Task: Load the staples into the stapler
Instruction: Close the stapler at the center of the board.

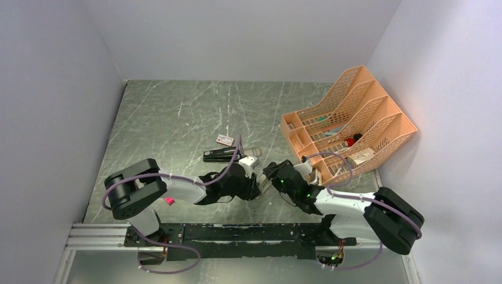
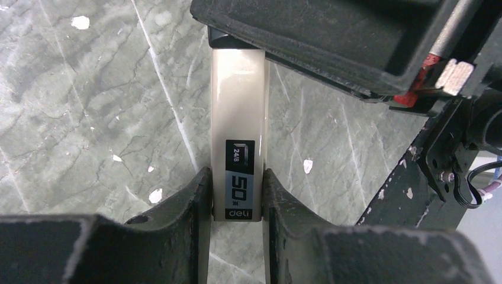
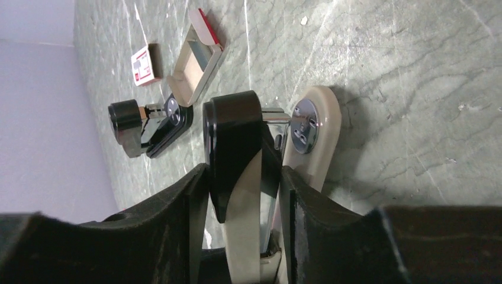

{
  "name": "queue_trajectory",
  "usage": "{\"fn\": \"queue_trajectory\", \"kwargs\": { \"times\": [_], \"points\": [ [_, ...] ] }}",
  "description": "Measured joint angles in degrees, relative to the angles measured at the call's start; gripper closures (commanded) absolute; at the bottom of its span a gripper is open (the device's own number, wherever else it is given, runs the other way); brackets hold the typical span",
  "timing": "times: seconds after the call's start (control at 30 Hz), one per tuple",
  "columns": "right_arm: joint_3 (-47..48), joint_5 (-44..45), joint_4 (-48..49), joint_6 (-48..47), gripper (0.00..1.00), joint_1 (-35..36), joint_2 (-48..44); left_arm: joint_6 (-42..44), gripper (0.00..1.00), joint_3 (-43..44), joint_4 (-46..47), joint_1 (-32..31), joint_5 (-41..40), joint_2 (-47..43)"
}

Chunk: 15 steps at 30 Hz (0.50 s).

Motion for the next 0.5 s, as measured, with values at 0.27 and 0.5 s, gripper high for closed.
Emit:
{"fn": "queue_trajectory", "kwargs": {
  "times": [0.27,0.5],
  "points": [
    [-0.8,-0.1,3.1,0.2,0.49,-0.2,1.8,0.4,0.93,1.9,-3.7,-0.3,-1.0,0.0],
    [-0.7,0.1,0.0,-1.9,0.15,-0.2,-3.4,3.5,0.93,5.7,-9.5,-0.6,-2.3,0.9]
  ]
}}
